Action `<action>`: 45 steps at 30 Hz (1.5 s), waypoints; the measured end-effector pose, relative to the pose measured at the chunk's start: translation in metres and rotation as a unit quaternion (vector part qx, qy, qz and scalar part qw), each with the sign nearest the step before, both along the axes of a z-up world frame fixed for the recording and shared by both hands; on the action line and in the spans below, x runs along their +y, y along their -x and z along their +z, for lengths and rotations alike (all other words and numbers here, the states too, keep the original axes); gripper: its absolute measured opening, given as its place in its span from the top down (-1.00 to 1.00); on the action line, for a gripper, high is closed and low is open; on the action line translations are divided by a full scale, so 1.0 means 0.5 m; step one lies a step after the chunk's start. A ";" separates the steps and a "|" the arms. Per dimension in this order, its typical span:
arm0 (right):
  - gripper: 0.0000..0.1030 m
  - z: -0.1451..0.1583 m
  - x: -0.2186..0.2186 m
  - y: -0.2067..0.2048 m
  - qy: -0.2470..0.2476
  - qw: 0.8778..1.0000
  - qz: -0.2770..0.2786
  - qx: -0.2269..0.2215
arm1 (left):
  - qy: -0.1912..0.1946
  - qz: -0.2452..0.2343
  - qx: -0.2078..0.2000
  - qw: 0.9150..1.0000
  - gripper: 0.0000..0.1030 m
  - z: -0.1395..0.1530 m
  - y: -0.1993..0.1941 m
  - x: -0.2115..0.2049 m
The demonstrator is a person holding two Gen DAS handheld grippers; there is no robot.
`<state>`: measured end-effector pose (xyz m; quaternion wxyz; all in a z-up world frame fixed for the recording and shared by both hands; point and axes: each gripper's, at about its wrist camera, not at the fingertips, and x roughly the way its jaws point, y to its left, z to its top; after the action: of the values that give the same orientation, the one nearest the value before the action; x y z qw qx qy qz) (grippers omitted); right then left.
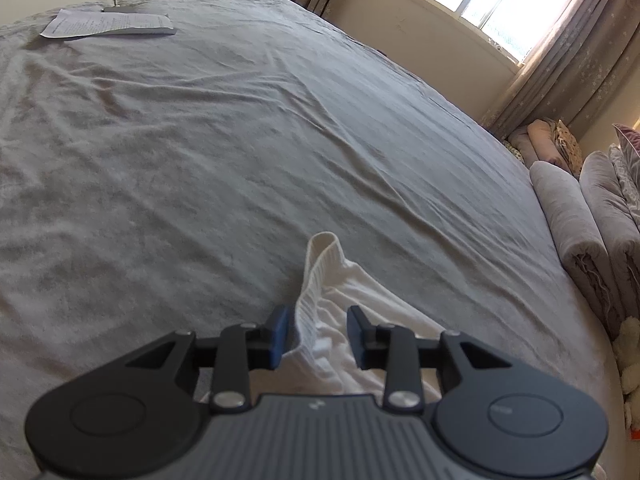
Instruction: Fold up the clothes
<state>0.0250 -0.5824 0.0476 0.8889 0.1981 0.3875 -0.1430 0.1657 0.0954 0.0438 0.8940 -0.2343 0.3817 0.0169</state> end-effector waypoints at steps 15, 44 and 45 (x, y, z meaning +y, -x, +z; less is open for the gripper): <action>0.63 0.057 0.106 0.046 0.091 0.974 0.197 0.061 | 0.003 -0.004 0.003 1.000 0.36 -0.002 -0.002 -0.003; 0.62 0.068 0.094 0.008 0.216 0.975 0.037 -0.017 | -0.004 -0.011 0.008 1.000 0.32 -0.011 -0.004 -0.010; 0.61 0.057 0.089 0.002 0.210 0.977 0.036 -0.004 | -0.004 -0.011 0.007 1.000 0.32 -0.010 -0.004 -0.010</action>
<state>0.0239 -0.5377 0.0761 0.9167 -0.0068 0.3526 -0.1881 0.1675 0.0904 0.0387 0.8922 -0.2263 0.3908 0.0099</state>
